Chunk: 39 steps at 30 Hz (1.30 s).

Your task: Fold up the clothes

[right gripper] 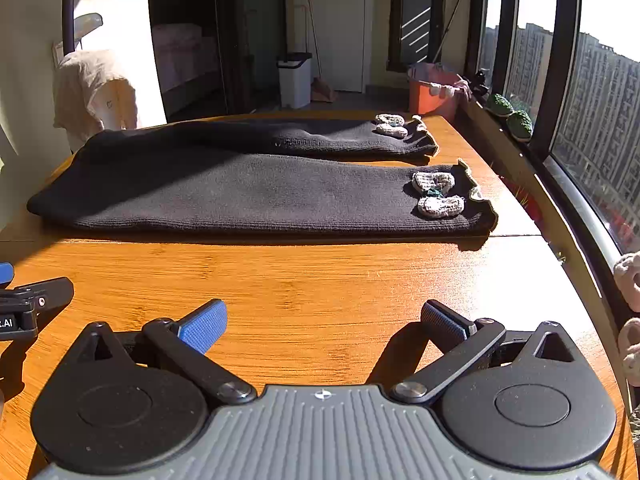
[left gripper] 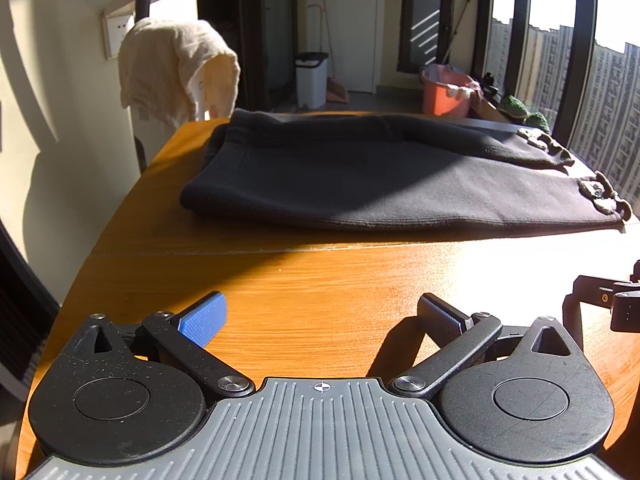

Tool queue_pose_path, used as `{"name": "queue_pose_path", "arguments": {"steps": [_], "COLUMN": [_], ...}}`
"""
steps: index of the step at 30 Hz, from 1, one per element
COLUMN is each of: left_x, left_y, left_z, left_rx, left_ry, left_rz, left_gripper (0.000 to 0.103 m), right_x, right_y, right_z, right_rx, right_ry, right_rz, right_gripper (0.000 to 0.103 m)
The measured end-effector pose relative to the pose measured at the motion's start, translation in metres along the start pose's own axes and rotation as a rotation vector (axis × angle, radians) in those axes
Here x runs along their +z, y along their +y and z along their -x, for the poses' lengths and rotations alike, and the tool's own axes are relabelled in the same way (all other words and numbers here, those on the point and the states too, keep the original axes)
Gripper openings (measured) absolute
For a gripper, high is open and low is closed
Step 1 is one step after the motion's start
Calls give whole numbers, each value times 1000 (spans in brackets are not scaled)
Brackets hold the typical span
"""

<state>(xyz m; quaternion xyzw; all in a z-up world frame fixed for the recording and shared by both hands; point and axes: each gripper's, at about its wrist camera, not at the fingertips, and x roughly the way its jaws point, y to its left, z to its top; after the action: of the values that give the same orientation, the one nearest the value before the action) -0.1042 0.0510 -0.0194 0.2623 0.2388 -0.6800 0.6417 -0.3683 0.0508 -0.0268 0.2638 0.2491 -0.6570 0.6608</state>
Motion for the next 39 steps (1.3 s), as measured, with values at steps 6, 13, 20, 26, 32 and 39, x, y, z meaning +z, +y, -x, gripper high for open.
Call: {"name": "queue_pose_path", "arguments": {"steps": [6, 13, 20, 26, 32, 39], "left_x": [0, 0, 0, -1, -1, -1], "left_y": [0, 0, 3, 3, 4, 4], "left_z": [0, -1, -2, -3, -3, -3], "left_rx": [0, 0, -1, 0, -1, -1], "left_ry": [0, -1, -2, -2, -2, -3], "left_rz": [0, 0, -1, -2, -2, -2], "left_gripper": [103, 103, 103, 103, 103, 103], "right_x": [0, 0, 0, 0, 0, 0], "right_y": [-1, 0, 1, 3, 4, 4], "right_z": [0, 0, -1, -1, -2, -2], "right_rx": [1, 1, 1, 1, 1, 0], "right_ry": [0, -1, -1, -1, -1, -1], "right_rz": [0, -1, -2, -3, -3, -3], "right_gripper": [103, 103, 103, 103, 103, 103]}}
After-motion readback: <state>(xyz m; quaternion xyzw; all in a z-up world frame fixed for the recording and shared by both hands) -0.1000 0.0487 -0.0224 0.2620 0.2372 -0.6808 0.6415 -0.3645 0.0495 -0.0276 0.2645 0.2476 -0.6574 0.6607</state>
